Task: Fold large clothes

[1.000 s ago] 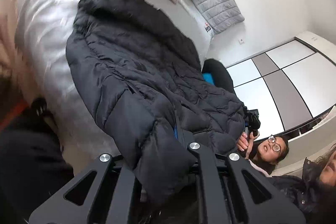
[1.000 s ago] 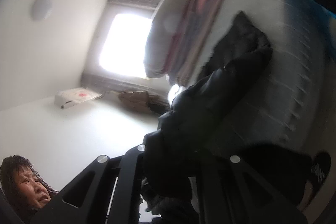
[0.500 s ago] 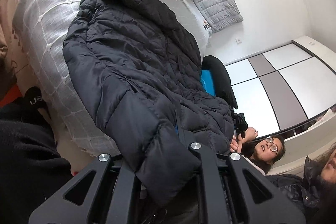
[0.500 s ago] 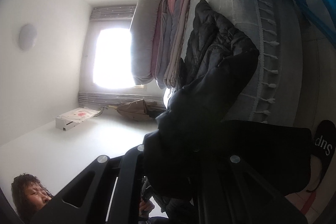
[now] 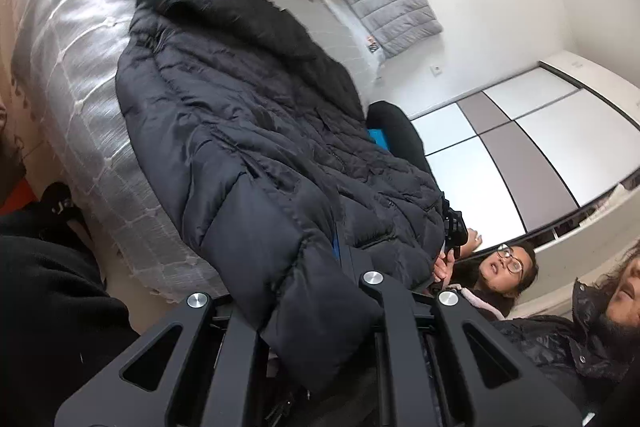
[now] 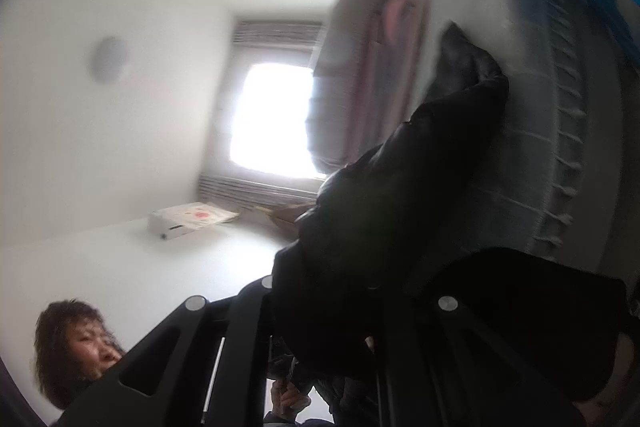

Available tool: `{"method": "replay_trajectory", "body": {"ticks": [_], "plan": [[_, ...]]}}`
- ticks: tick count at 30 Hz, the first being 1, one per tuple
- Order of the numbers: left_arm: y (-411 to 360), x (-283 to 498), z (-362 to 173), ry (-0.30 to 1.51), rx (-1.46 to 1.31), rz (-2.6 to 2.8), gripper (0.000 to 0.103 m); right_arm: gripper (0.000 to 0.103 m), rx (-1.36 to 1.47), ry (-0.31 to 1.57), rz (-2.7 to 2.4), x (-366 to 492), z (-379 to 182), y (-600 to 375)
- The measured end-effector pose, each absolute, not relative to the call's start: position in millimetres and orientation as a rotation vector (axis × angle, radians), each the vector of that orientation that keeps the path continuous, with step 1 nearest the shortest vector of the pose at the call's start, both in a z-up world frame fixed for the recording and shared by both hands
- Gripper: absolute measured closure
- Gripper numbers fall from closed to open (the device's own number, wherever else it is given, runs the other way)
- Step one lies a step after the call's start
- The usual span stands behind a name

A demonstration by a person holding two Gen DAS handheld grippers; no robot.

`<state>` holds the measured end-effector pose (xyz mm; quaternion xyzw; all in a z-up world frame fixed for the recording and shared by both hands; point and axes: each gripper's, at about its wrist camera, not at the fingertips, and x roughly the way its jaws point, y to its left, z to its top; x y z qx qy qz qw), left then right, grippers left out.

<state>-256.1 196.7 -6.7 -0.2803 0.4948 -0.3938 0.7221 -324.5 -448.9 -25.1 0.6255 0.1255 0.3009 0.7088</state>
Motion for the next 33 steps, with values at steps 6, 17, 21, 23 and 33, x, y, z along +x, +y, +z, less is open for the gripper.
{"method": "replay_trajectory", "body": {"ticks": [6, 17, 21, 23, 33], "plan": [[197, -282, 21, 1.037, -0.581, -0.925, 0.095, 0.093, 1.337, 0.212, 0.71, -351, 0, -451], [198, -281, 1, 1.088, -0.619, -0.914, 0.095, 0.093, 1.411, 0.23, 0.702, -352, -25, -454], [201, -264, 7, 1.061, -0.648, -0.917, 0.094, 0.091, 1.422, 0.215, 0.702, -340, -19, -459], [200, -251, 13, 1.039, -0.657, -0.917, 0.094, 0.091, 1.419, 0.209, 0.706, -329, -13, -461], [191, -154, 35, 0.984, -0.717, -0.884, 0.093, 0.09, 1.436, 0.23, 0.688, -235, 5, -479]]}}
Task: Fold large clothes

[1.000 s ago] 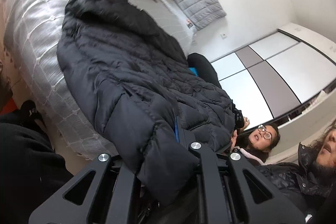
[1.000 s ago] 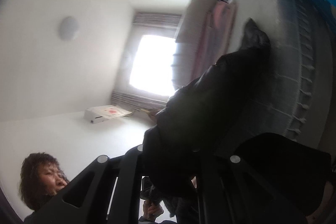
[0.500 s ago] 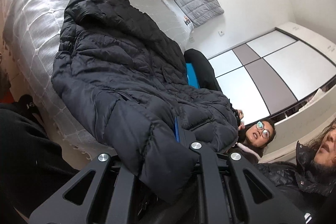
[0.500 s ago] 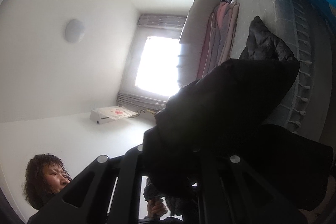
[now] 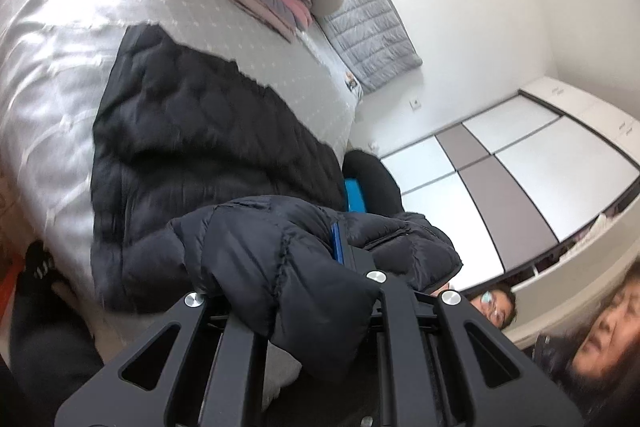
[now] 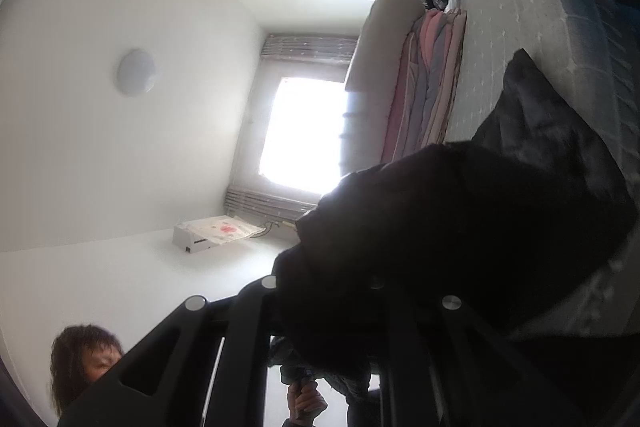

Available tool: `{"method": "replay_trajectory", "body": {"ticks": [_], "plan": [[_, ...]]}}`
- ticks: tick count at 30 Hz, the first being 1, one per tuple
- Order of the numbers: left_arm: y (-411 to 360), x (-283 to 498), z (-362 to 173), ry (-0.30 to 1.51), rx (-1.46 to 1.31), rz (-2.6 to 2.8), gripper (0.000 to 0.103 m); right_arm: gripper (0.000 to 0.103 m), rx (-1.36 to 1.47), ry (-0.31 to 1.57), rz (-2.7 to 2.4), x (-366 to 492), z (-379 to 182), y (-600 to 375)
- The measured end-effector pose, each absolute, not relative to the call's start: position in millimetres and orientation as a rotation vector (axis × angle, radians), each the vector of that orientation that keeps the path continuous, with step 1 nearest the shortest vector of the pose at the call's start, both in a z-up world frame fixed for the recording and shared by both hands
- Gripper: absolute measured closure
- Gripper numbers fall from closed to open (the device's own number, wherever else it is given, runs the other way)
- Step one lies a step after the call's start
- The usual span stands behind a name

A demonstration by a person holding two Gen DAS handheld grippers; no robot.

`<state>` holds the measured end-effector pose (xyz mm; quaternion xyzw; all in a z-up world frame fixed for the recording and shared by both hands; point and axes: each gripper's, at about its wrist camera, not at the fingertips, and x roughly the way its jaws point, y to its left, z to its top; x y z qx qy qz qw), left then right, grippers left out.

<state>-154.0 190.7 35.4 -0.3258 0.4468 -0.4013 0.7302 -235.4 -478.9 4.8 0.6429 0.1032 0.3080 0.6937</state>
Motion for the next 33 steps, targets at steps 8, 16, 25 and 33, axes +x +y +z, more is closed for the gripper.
{"method": "replay_trajectory", "body": {"ticks": [8, 16, 25, 33], "plan": [[176, -36, 22, 0.995, -0.808, -0.819, 0.093, 0.09, 1.46, 0.326, 0.597, -140, -1, -498], [155, 67, -32, 1.058, -0.912, -0.704, 0.093, 0.088, 1.496, 0.518, 0.4, -45, -48, -516], [143, 117, -101, 1.126, -1.002, -0.57, 0.09, 0.077, 1.557, 0.755, 0.231, 4, -99, -519], [133, 130, -93, 1.111, -0.966, -0.532, 0.089, 0.028, 1.468, 0.767, 0.283, -23, -57, -507]]}}
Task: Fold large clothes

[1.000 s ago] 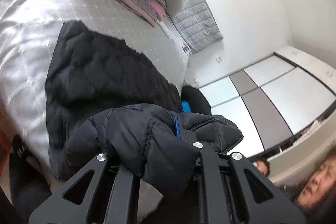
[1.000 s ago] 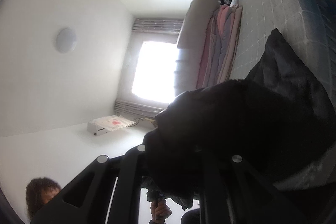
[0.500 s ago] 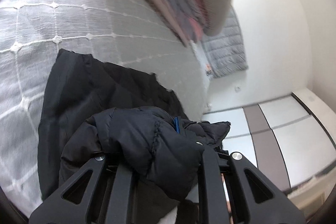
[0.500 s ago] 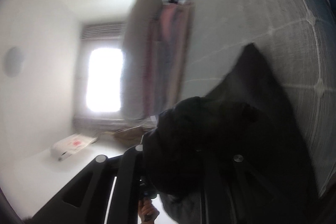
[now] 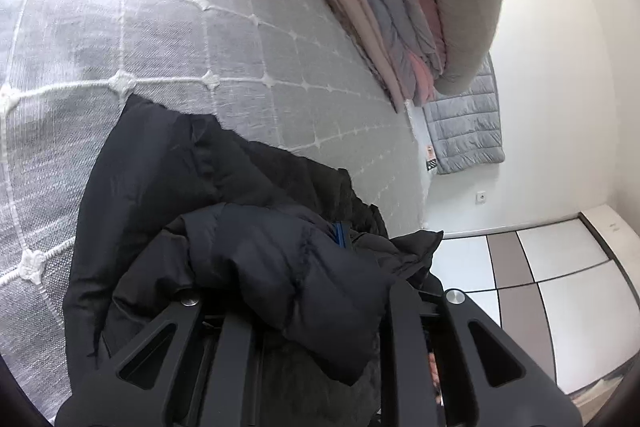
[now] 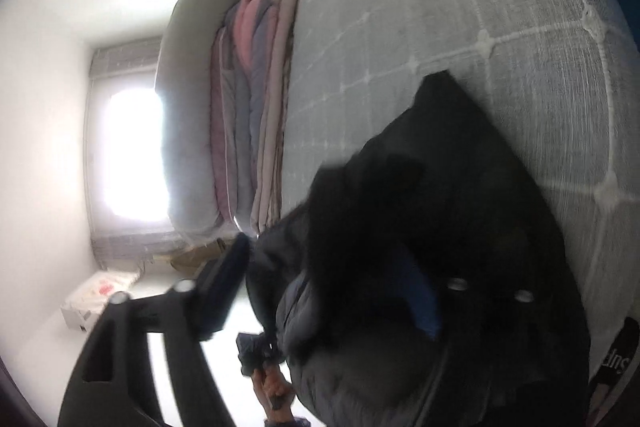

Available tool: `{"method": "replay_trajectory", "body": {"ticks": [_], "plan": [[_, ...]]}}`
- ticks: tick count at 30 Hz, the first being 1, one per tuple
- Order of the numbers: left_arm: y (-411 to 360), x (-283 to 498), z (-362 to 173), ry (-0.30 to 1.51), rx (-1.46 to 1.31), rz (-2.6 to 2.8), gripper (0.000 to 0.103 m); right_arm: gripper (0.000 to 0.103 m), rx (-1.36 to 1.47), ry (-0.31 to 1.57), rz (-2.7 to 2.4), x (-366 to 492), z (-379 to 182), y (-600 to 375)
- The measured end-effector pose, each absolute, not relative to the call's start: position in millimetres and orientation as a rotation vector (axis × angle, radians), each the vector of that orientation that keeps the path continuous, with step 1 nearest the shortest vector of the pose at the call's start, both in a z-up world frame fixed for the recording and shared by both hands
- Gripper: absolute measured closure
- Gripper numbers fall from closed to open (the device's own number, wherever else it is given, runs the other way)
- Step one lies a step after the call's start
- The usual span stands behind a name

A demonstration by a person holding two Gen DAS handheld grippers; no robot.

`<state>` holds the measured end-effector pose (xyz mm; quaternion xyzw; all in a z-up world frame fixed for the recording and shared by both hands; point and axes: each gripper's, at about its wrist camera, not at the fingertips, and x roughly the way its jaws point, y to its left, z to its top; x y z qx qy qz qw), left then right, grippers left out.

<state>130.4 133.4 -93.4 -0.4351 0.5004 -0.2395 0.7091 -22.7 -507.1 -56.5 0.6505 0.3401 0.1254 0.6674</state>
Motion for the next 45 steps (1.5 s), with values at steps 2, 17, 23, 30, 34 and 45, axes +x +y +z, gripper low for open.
{"method": "replay_trajectory", "body": {"ticks": [2, 17, 23, 30, 34, 45], "plan": [[138, 132, -99, 1.121, -0.98, -0.53, 0.089, 0.024, 1.452, 0.772, 0.352, -32, -46, -491], [165, 118, -66, 0.952, -1.057, -0.537, 0.024, 0.02, 1.19, 0.965, 0.687, 75, -2, -323], [164, 115, -62, 0.945, -1.038, -0.562, 0.023, 0.019, 1.3, 0.993, 0.498, 151, -37, -348], [151, 110, -43, 0.986, -0.89, -0.549, 0.022, 0.019, 1.18, 0.886, 0.502, 98, 4, -371], [165, 98, -19, 0.945, -0.743, -0.465, 0.022, 0.018, 0.926, 0.834, 0.265, 17, 34, -436], [191, 105, -52, 1.069, -0.601, -0.343, 0.02, 0.016, 0.908, 0.991, 0.045, -33, -36, -528]]}}
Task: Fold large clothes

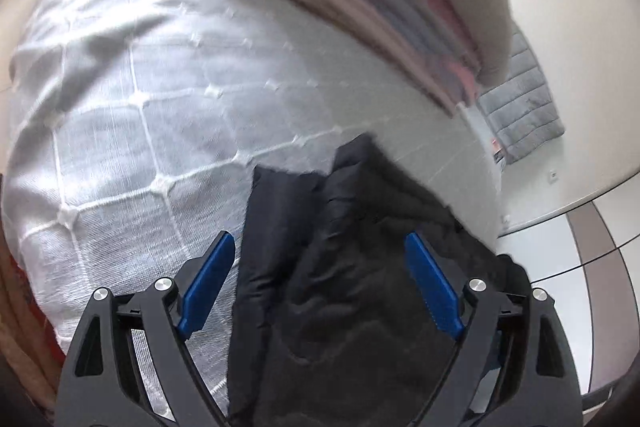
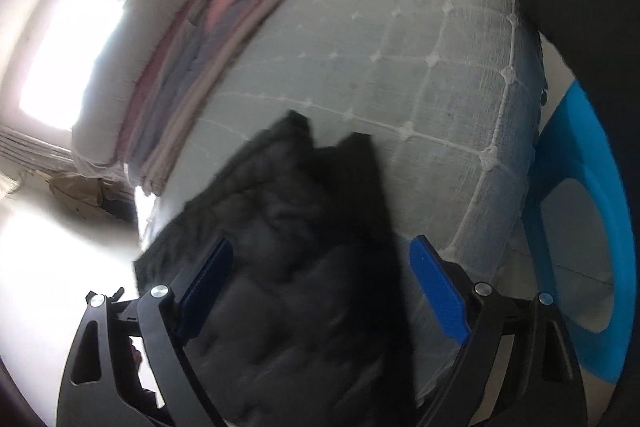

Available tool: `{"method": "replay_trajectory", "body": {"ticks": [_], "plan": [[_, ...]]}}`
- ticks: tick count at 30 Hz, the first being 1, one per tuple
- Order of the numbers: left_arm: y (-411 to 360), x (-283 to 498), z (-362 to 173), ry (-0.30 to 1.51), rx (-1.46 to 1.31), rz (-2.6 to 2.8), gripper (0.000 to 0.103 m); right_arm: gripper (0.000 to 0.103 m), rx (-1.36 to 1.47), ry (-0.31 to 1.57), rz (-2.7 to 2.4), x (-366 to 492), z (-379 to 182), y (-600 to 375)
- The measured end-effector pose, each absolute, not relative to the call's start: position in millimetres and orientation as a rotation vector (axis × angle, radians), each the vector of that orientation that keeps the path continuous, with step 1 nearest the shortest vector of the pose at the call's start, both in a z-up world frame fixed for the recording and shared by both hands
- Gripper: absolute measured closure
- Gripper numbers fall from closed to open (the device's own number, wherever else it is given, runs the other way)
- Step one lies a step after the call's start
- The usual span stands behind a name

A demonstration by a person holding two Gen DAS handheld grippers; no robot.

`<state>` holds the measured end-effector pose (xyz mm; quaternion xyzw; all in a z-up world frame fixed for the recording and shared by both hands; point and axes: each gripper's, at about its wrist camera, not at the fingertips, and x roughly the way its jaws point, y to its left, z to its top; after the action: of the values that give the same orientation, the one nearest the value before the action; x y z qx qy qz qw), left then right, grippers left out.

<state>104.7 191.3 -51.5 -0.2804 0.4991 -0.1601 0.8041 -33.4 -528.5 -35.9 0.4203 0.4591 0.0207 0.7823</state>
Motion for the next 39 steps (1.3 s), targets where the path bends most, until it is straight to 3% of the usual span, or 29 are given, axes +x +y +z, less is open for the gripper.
{"method": "replay_trajectory", "body": {"ticks": [7, 8, 9, 11, 12, 15, 18, 21, 26, 31, 39], "plan": [[162, 114, -69, 1.092, -0.548, -0.385, 0.02, 0.02, 0.838, 1.011, 0.094, 4, -48, -513], [158, 116, -69, 1.094, -0.536, -0.383, 0.02, 0.027, 0.812, 1.013, 0.09, 8, -46, -510], [155, 117, -68, 1.089, -0.521, -0.379, 0.02, 0.048, 0.787, 1.024, 0.08, 14, -47, -507], [149, 119, -67, 1.081, -0.496, -0.39, 0.021, 0.06, 0.743, 1.027, 0.085, 24, -46, -501], [146, 121, -66, 1.08, -0.48, -0.388, 0.032, 0.068, 0.724, 1.026, 0.086, 25, -45, -499], [146, 123, -69, 1.099, -0.49, -0.381, 0.067, 0.076, 0.684, 0.989, 0.071, 26, -33, -496], [146, 124, -65, 1.072, -0.518, -0.379, 0.082, 0.08, 0.699, 0.934, 0.075, 27, -21, -500], [140, 124, -51, 1.008, -0.485, -0.355, 0.087, 0.081, 0.706, 0.888, 0.088, 26, -6, -501], [129, 135, -48, 0.99, -0.427, -0.292, 0.086, 0.081, 0.703, 0.951, 0.04, 40, -22, -506], [134, 148, -76, 1.068, -0.448, -0.23, 0.062, 0.046, 0.85, 1.021, -0.025, 51, -64, -524], [136, 148, -76, 1.064, -0.425, -0.211, 0.051, 0.037, 0.814, 1.034, -0.098, 47, -55, -530]]}}
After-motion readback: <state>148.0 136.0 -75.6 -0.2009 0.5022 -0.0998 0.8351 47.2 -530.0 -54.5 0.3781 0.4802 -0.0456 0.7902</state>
